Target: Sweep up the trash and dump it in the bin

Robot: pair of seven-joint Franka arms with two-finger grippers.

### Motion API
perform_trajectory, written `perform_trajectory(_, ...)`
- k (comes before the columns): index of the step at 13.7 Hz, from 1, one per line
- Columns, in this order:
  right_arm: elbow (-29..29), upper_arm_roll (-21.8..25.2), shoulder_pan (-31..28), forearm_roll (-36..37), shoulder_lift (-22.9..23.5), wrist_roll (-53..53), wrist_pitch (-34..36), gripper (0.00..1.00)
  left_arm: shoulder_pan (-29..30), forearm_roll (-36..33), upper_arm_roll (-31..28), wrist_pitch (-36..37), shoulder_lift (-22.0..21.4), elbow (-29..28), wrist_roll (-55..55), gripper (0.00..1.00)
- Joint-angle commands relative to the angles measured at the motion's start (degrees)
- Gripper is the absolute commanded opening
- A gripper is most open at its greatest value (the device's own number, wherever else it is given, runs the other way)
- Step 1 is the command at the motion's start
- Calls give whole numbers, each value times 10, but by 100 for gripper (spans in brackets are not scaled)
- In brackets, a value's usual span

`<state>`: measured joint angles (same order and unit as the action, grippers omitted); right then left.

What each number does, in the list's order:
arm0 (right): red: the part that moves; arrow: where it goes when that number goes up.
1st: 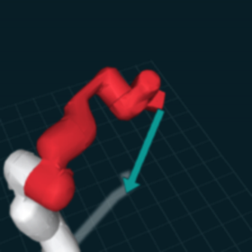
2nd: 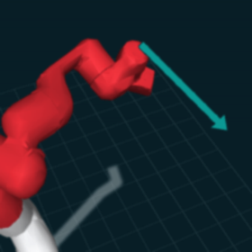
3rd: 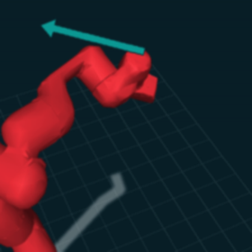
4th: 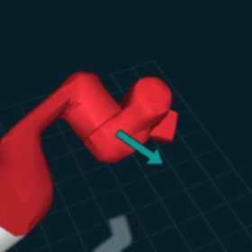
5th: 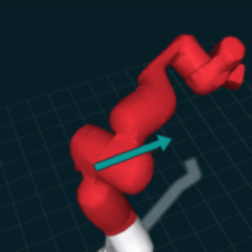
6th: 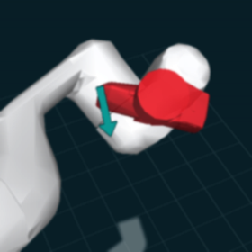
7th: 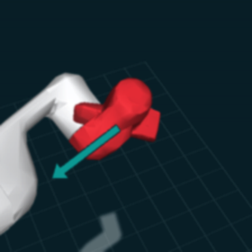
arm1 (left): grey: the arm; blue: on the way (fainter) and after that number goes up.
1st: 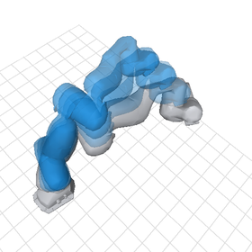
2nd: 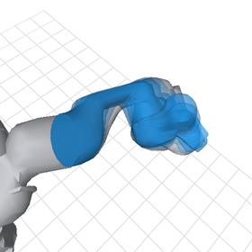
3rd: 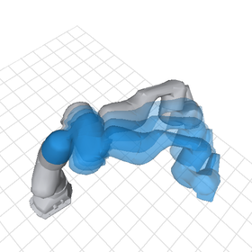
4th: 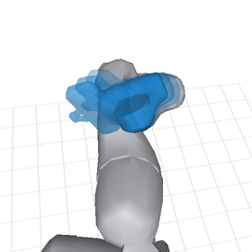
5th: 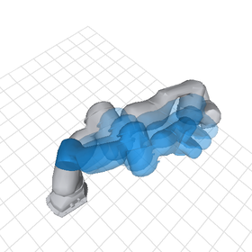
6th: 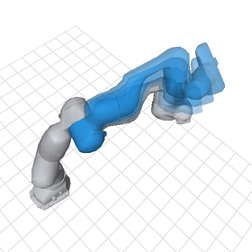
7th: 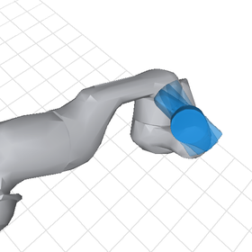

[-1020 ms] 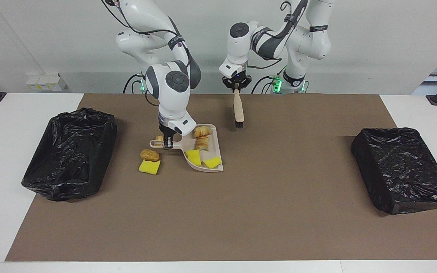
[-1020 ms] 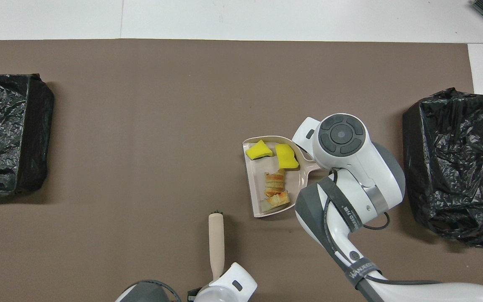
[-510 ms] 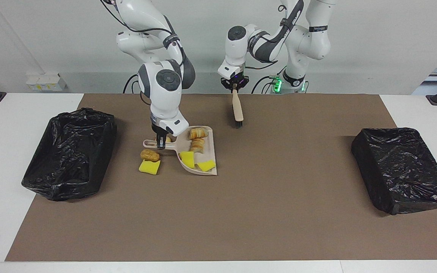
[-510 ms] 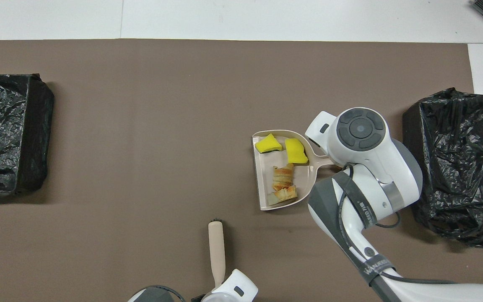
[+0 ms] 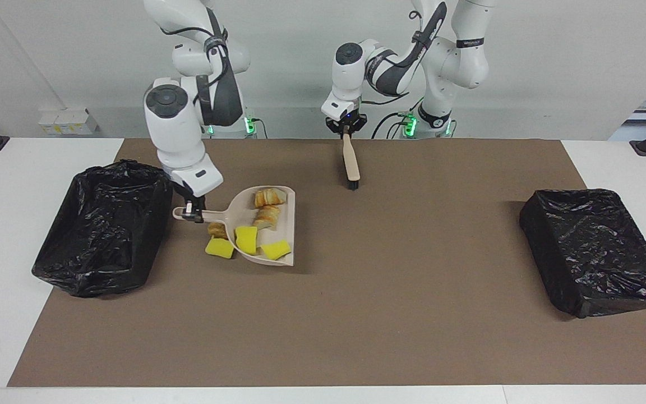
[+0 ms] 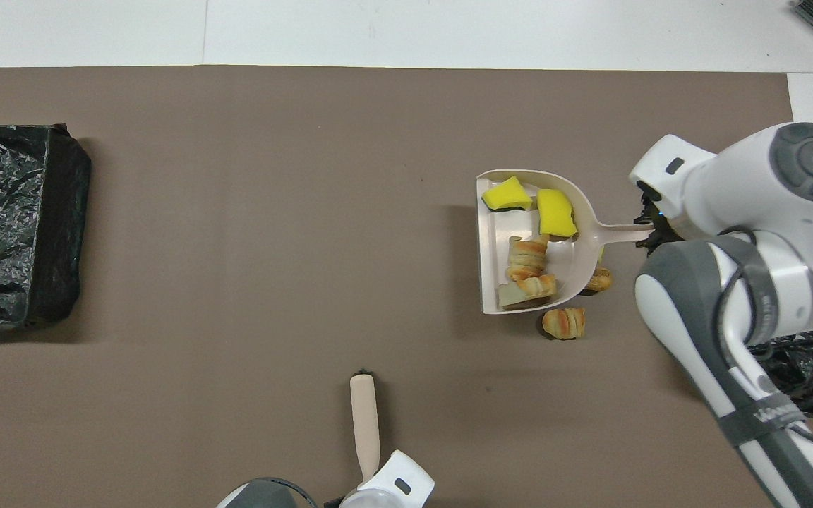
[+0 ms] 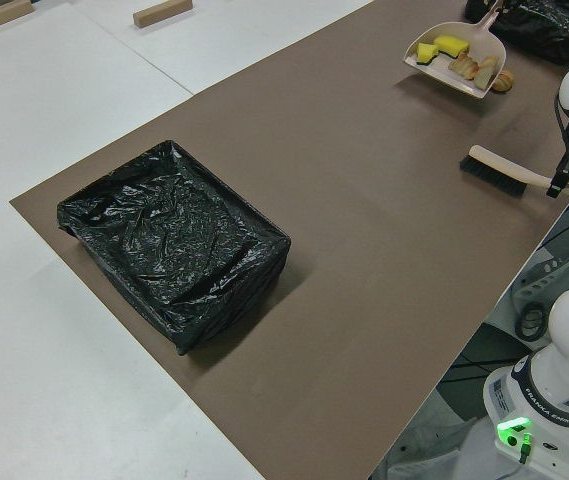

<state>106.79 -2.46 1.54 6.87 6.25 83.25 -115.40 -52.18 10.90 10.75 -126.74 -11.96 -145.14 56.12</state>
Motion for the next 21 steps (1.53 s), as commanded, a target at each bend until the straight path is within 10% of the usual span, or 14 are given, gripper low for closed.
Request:
perform_trajectory(1, -32, -6, -60, -21, 6, 61, 5, 0, -5, 11, -9, -1, 4, 3, -4, 79)
perform_trajectory(2, -42, -6, -85, -28, 8, 86, 5, 0, 4, 10, -11, 14, 1, 10, -11, 100)
perform_trajectory(10, -97, 6, -246, -7, 1, 221, 51, 0, 239, -55, -15, 186, -19, 161, -277, 100)
perform_trajectory(21, -24, 2, -253, 371, -12, 47, 8, 0, 478, -80, -18, 387, -6, 432, -585, 100)
